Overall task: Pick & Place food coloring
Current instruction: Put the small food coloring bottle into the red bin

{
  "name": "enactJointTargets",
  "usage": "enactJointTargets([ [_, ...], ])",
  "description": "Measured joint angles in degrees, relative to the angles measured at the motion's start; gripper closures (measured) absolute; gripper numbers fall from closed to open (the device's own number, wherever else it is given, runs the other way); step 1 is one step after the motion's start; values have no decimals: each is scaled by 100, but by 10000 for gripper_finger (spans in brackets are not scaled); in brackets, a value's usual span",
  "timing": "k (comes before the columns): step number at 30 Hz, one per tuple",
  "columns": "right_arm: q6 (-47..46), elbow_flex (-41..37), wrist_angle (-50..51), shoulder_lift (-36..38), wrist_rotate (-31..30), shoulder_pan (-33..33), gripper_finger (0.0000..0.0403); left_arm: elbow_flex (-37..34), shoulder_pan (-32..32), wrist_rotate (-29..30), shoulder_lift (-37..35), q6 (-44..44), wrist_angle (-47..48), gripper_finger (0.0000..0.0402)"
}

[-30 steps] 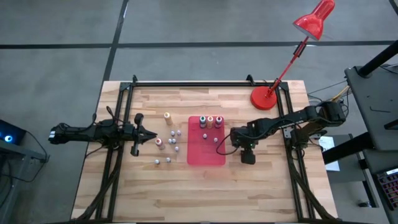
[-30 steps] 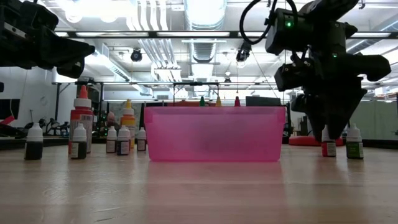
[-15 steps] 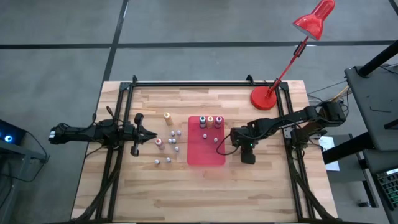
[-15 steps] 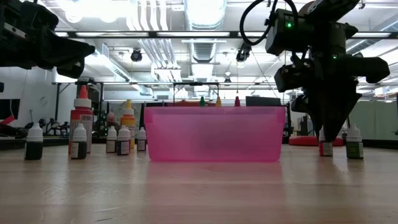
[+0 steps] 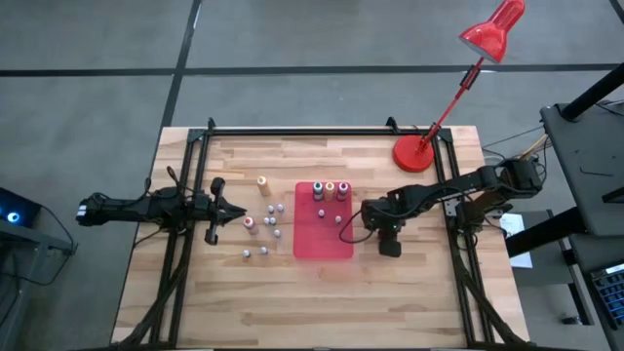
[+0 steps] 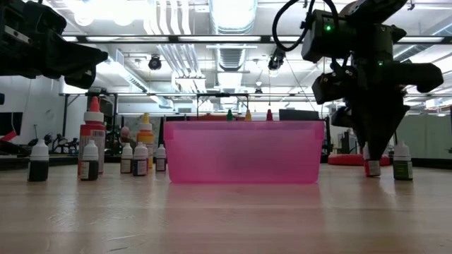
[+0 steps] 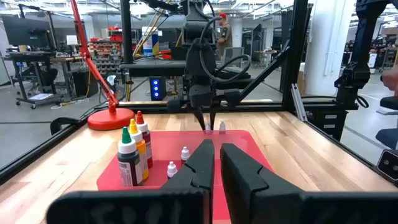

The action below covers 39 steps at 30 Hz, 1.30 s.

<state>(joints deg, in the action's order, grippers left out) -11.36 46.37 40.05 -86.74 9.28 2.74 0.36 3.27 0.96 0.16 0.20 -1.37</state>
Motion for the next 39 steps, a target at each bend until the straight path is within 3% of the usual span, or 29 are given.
enactJointTargets([
  [16,934,1673,1089,-78,-16,-2,338,0,-1,-1,0,1,0,399],
  [22,1416,2384,1661,-439,-16,-2,338,0,-1,-1,0,-1,-2,399],
  [39,2211,3651,1862,-1311,-27,-79,337,0,-2,1,-2,0,-2,399],
])
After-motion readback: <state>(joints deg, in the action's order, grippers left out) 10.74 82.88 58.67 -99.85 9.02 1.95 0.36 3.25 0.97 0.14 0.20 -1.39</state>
